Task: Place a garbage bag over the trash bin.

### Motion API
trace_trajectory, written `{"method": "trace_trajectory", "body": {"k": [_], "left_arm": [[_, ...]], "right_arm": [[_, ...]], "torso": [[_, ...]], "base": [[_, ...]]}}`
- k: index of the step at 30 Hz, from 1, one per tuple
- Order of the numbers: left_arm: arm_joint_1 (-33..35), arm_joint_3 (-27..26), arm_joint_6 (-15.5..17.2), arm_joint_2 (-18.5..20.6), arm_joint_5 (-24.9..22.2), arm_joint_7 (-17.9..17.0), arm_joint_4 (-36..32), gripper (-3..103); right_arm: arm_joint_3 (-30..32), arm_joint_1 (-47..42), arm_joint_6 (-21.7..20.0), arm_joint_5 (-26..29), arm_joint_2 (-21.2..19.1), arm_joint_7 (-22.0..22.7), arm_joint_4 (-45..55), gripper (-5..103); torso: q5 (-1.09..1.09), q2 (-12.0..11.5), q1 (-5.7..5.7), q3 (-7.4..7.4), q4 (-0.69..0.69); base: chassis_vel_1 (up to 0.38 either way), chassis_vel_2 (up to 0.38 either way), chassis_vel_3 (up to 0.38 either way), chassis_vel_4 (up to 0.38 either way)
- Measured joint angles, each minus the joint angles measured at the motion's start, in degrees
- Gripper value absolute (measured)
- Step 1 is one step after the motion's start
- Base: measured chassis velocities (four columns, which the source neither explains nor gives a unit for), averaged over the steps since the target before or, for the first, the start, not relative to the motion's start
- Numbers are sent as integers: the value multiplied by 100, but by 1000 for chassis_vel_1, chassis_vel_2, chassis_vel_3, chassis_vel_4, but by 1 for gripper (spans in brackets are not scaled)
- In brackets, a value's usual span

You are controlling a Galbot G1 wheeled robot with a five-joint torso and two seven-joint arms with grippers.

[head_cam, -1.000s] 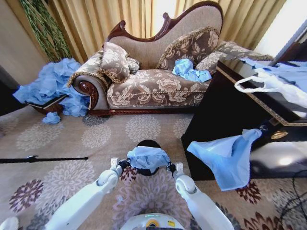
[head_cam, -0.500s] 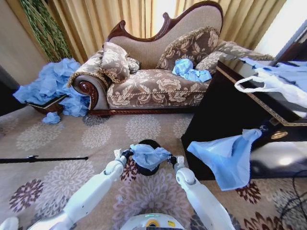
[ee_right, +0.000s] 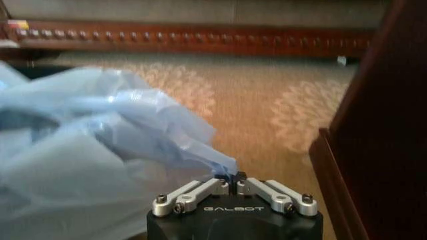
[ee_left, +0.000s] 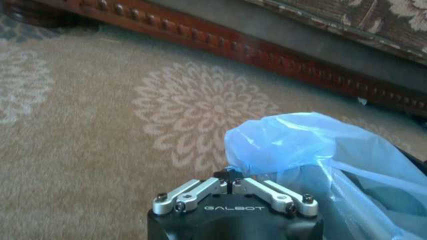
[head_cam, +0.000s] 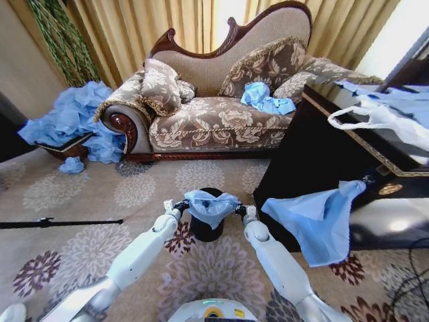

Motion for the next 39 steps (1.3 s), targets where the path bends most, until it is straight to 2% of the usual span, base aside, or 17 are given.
{"method": "trace_trajectory", "body": {"k": [4, 8, 13, 15, 16, 18, 20, 22, 24, 27, 33, 35, 39], "left_arm": [[165, -19, 3, 151, -12, 37, -186, 0], [394, -110, -20, 353, -10, 150, -491, 0], [369, -131, -34, 280, -61, 151, -378, 0], [342, -168, -16, 94, -182, 86, -189, 0], [342, -168, -16, 94, -182, 86, -189, 0], [386, -194, 48, -23, -223, 29, -95, 0], [426, -195, 85, -33, -228, 24, -83, 0], [537, -179, 192, -15, -210, 24, -60, 0], [567, -170, 219, -7, -199, 26, -58, 0], [707, -82, 305, 56, -127, 29, -77, 0], [793, 27, 323, 265, 14, 120, -269, 0], [846, 27, 278, 490, 95, 294, -508, 0], [855, -57, 148, 638, 152, 483, -677, 0]], "right_arm": [[0, -239, -19, 15, -131, -22, 218, 0], [29, -349, 101, -67, -171, -146, 302, 0], [96, -169, 396, -175, -6, -344, -31, 0], [169, -7, 893, -339, 192, -620, -417, 0], [169, -7, 893, -339, 192, -620, -417, 0], [219, 28, 1304, -546, 280, -858, -640, 0], [227, 17, 1369, -567, 277, -949, -651, 0], [258, 20, 1728, -595, 283, -1227, -805, 0], [277, 38, 1804, -595, 300, -1286, -866, 0], [382, 183, 2224, -608, 413, -1584, -1262, 0], [508, 373, 2326, -736, 544, -1630, -1675, 0], [611, 531, 2408, -801, 661, -1646, -2042, 0], [679, 632, 2508, -853, 757, -1685, -2316, 0]], "torso": [[1, 0, -1, 0, -2], [0, 0, -1, -1, 3], [1, 0, -1, 0, 1], [0, 0, -1, 0, 1], [0, 0, -1, 0, 1], [1, 0, 0, 0, 0], [0, 0, -1, 0, -1], [1, 0, -1, -1, -1], [1, 0, -1, 0, -1], [0, 0, -1, 0, 2], [1, 0, -1, -1, 1], [0, 0, -1, 0, 1], [-1, 0, -1, 0, 0]], "base": [[0, 0, 0, 0], [0, 0, 0, 0], [0, 0, 0, 0], [0, 0, 0, 0], [0, 0, 0, 0], [0, 0, 0, 0], [0, 0, 0, 0], [0, 0, 0, 0], [0, 0, 0, 0], [0, 0, 0, 0], [0, 0, 0, 0], [0, 0, 0, 0], [0, 0, 0, 0]]}}
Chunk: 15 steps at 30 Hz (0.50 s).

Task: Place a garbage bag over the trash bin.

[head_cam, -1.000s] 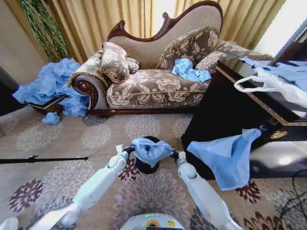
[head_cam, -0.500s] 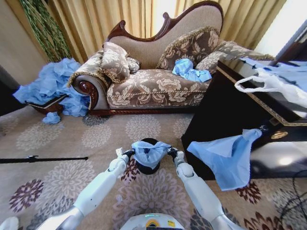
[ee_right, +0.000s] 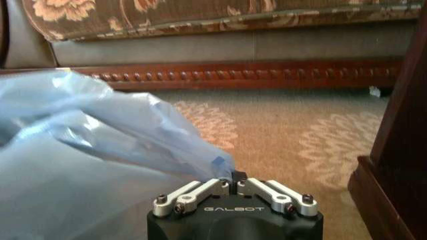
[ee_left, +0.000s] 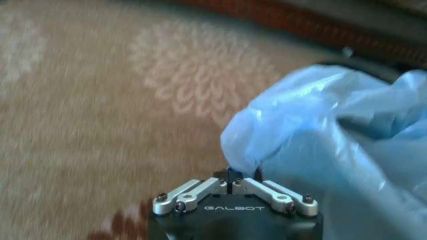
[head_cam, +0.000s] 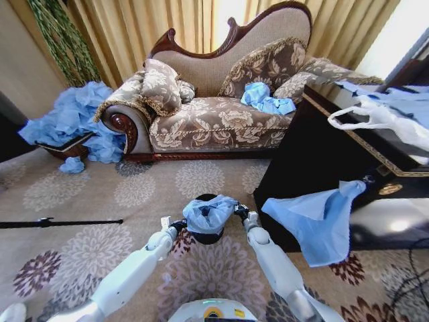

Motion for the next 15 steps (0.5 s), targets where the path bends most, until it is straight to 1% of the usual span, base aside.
{"method": "trace_trajectory", "body": {"k": [2, 4, 7, 9, 12, 15], "left_arm": [[-126, -119, -147, 51, 1, 127, -59, 0], [-215, -146, -191, 39, -17, 150, -40, 0], [-418, -161, -280, -53, -36, 192, 136, 0], [-659, -171, -403, -254, -27, 229, 489, 0], [-752, -186, -427, -391, -14, 219, 687, 0], [-721, -168, -405, -396, -8, 199, 699, 0]], "right_arm": [[39, 64, 88, -81, 103, -52, -240, 0], [49, 69, 118, -122, 133, -68, -301, 0], [51, 55, 150, -180, 183, -93, -361, 0], [49, -2, 228, -298, 235, -101, -386, 0], [37, -103, 259, -425, 217, -96, -276, 0], [10, -223, 261, -469, 128, -96, -99, 0]], "torso": [[0, 0, 0, 0, 2], [1, 0, 0, 0, 2], [2, 0, 0, 0, 1], [1, 0, 0, 0, 0], [1, 0, 1, 1, 1], [1, 0, 0, 0, 0]], "base": [[0, 0, 0, 0], [0, 0, 0, 0], [0, 0, 0, 0], [0, 0, 0, 0], [0, 0, 0, 0], [0, 0, 0, 0]]}}
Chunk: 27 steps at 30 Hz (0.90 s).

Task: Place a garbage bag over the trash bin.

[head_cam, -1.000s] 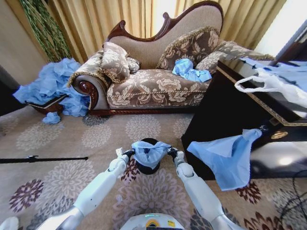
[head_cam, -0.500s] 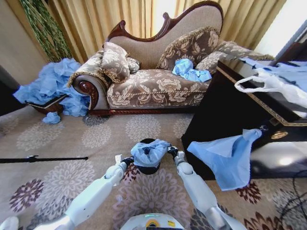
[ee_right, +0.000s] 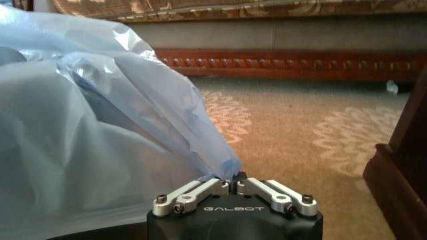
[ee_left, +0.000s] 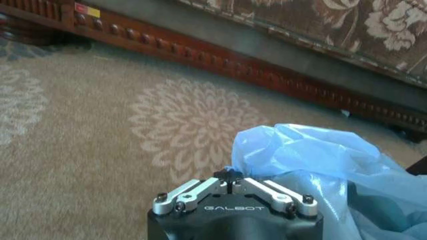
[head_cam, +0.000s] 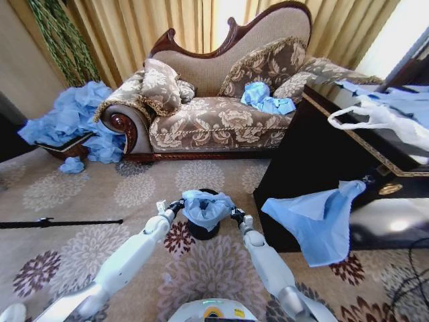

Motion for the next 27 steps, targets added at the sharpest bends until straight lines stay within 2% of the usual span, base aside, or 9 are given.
{"method": "trace_trajectory", "body": {"k": [5, 8, 12, 14, 15, 17, 21, 24, 27], "left_arm": [[237, 58, 42, 66, 116, -36, 36, 0], [351, 93, 69, 8, 147, -86, 240, 0], [364, 81, 48, -98, 155, -112, 307, 0], [360, 55, 36, -154, 155, -128, 299, 0], [339, 36, 11, -170, 154, -131, 265, 0], [327, 32, -10, -170, 154, -127, 252, 0], [313, 16, -39, -122, 168, -106, 170, 0], [344, -4, -42, -58, 168, -95, 106, 0], [390, -20, -44, -19, 167, -90, 76, 0]], "right_arm": [[-5, -194, 112, -110, -117, 17, 222, 4], [-8, -378, 139, -149, -207, 22, 520, 20], [18, -563, 145, -151, -370, -48, 952, 31], [56, -715, 144, -149, -543, -122, 1341, 37], [135, -848, 160, -185, -725, -239, 1684, 47], [170, -920, 177, -207, -822, -316, 1857, 47], [217, -1154, 323, -255, -1181, -424, 2493, 64], [111, -1295, 281, -221, -1326, -91, 2968, 74], [12, -1357, -81, -379, -1383, 253, 3352, 86]], "torso": [[0, 0, 0, 0, 1], [1, 0, 0, 0, 2], [-1, 0, 0, 0, 2], [0, 0, 0, 0, -1], [0, 0, 0, 0, 0], [1, 0, 0, 0, 0], [-1, 0, 0, 0, -1], [1, 0, 0, 0, 0], [0, 0, 0, -1, 3]], "base": [[0, 0, 0, 0], [0, 0, 0, 0], [0, 0, 0, 0], [0, 0, 0, 0], [0, 0, 0, 0], [0, 0, 0, 0], [0, 0, 0, 0], [0, 0, 0, 0], [0, 0, 0, 0]]}}
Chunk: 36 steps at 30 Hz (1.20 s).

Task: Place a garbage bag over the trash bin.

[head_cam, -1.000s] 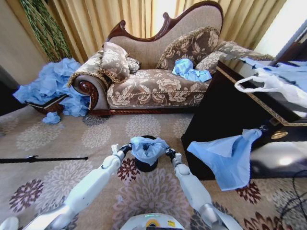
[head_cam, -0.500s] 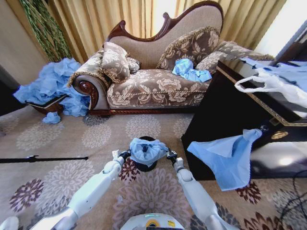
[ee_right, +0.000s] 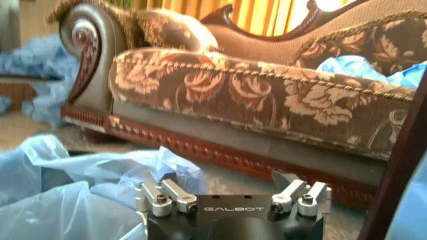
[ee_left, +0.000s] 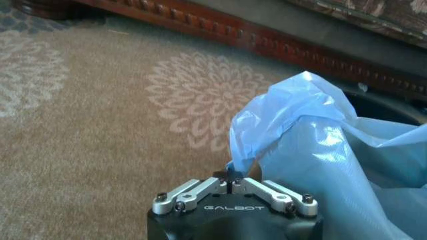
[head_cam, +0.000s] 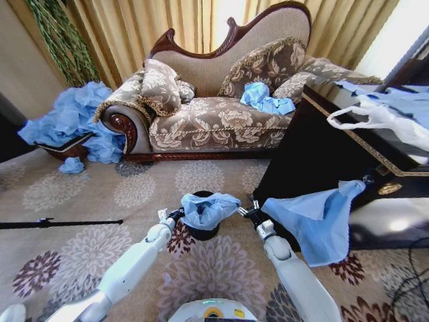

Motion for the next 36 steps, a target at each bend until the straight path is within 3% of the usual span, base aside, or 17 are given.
{"method": "trace_trajectory", "body": {"k": [1, 3, 4, 5, 6, 7, 9, 10, 12, 14, 15, 20, 22, 25, 28, 36], "left_arm": [[0, 0, 0, 0, 0, 0, 0, 0], [13, -10, 0, -16, 1, -2, -12, 0], [12, -10, 0, -25, 1, -9, -31, 0], [12, -10, 0, -25, 1, -9, -31, 0], [12, -10, -1, -29, 0, -17, -53, 0], [12, -10, -1, -29, 0, -17, -53, 0], [8, -9, 0, -31, -9, -24, -76, 0], [8, -10, 0, -30, -9, -24, -76, 0], [10, -10, 2, -27, -10, -25, -77, 0], [21, -12, 2, -17, -11, -25, -86, 0], [21, -12, 2, -17, -11, -25, -86, 0], [30, -12, 16, 50, -34, -36, -160, 0], [31, -9, 20, 59, -41, -37, -171, 0], [41, 0, 22, 70, -39, -36, -196, 0], [42, -1, 30, 34, -37, -70, -209, 0], [57, -35, 39, 13, -26, -103, -292, 0]], "right_arm": [[0, 0, 0, 0, 0, 0, 0, 86], [-26, 57, -804, 272, -56, 36, -22, 99], [-42, 82, -1056, 553, -86, 44, -48, 99], [-42, 82, -1056, 553, -86, 44, -48, 99], [-75, 92, -1421, 1160, -140, 100, -9, 99], [-75, 92, -1421, 1160, -140, 100, -9, 99], [-87, 66, -2252, 2462, -253, 168, 319, 100], [-64, 46, -2422, 2901, -284, 136, 442, 100], [-47, 30, -2387, 3009, -295, 41, 489, 100], [-35, -25, -1927, 2734, -311, -237, 669, 100], [-35, -25, -1927, 2734, -311, -237, 669, 100], [-485, -8, -805, 666, -190, 454, 974, 100], [-543, 44, -692, 368, -186, 448, 930, 100], [-700, 288, -326, -840, -199, 78, 614, 100], [-869, 406, -510, -1307, -204, -165, 645, 100], [-1489, 1052, -1437, -1396, -316, -699, 640, 100]], "torso": [[0, 0, 0, 0, 0], [0, 0, 0, 0, -2], [0, 0, 0, 0, -2], [0, 0, 0, 0, -2], [1, 0, 1, 1, -3], [1, 0, 1, 1, -3], [-1, 0, 0, 0, -3], [-2, 0, 0, 0, -2], [-1, 0, 0, 1, -1], [-1, 0, 0, 1, -3], [-1, 0, 0, 1, -3], [0, 0, 0, 1, -1], [-1, 0, 0, 0, -2], [0, 0, 1, 1, -2], [-1, 0, 0, 1, -2], [-1, 0, 1, 1, -3]], "base": [[0, 0, 0, 0], [0, 0, 0, 0], [0, 0, 0, 0], [0, 0, 0, 0], [0, 0, 0, 0], [0, 0, 0, 0], [0, 0, 0, 0], [0, 0, 0, 0], [0, 0, 0, 0], [0, 0, 0, 0], [0, 0, 0, 0], [0, 0, 0, 0], [0, 0, 0, 0], [0, 0, 0, 0], [0, 0, 0, 0], [0, 0, 0, 0]]}}
